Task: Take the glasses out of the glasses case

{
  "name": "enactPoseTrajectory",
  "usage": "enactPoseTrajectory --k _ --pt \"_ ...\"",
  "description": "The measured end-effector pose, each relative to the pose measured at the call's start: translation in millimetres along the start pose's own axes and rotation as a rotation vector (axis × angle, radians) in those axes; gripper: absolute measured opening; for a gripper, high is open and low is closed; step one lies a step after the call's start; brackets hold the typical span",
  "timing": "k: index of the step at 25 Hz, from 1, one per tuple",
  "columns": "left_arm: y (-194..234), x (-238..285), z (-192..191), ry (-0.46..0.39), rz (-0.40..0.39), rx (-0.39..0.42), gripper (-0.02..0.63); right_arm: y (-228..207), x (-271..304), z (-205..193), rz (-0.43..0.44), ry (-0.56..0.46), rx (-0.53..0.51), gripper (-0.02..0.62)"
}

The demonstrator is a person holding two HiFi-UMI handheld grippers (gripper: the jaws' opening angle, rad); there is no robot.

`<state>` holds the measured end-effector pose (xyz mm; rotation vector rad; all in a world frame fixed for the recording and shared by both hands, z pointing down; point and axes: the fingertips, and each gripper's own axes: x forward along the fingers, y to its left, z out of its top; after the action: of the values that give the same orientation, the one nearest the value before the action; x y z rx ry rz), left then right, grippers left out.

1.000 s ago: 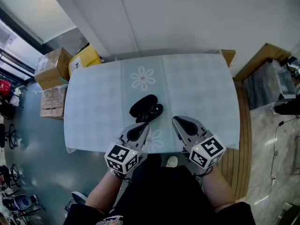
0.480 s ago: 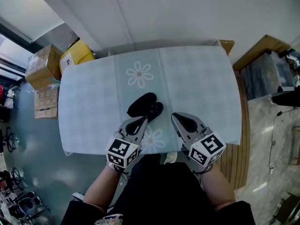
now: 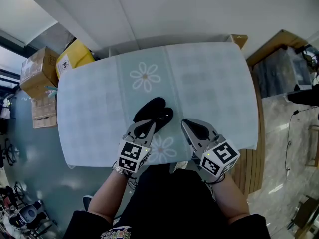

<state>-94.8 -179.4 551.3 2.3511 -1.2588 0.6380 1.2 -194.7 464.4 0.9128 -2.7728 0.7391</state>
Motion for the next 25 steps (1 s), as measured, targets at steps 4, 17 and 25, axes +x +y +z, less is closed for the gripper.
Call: enactPoseTrajectory --k 4,17,25 --pt "5.2 12.3 -12.6 0.057 -0.001 0.034 0.032 -3.9 3.1 -4.8 -0.015 0.006 0.017 0.023" --pt "4.4 43.8 -52.2 0.248 -0.051 0.157 0.085 -18.4 4.4 -11.7 -0.057 0.003 0.059 0.023" --pt "7.8 56.5 -67.5 0.344 -0.05 0.224 0.104 -27.6 0.5 -16.0 -0.079 -0.004 0.087 0.023"
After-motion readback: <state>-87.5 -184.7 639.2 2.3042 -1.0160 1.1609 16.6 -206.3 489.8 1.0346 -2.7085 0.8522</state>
